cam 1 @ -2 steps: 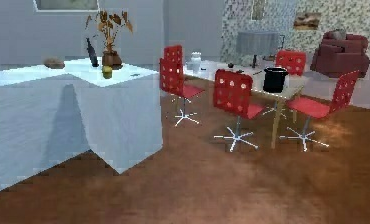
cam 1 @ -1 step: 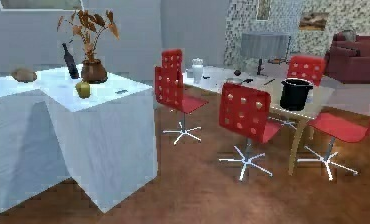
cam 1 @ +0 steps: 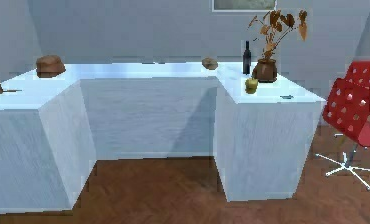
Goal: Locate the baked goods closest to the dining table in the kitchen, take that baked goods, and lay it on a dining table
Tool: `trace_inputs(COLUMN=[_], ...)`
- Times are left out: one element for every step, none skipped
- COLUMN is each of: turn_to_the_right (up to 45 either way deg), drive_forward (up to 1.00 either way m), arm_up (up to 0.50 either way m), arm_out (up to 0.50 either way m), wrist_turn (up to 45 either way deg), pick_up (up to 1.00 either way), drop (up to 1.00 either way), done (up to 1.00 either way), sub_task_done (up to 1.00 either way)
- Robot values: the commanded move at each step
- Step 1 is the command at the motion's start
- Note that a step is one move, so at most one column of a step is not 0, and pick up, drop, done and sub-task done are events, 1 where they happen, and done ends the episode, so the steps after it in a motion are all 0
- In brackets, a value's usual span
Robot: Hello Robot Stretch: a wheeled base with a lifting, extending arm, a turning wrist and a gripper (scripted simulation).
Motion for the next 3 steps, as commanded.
trace_inputs(turn_to_the_right=[-15.0, 0.0, -3.0], drive_forward=[0.0, 0.85, 0.0], arm_up=[0.0, 0.0, 0.0], arm_out=[0.0, 0.0, 0.0], wrist_turn=[0.0, 0.0, 0.0], pick_up=[0.0, 0.0, 0.0], drop=[0.0, 0.0, 0.0], done=[0.0, 0.0, 0.0], sub_task_done=[0.0, 0.0, 0.0])
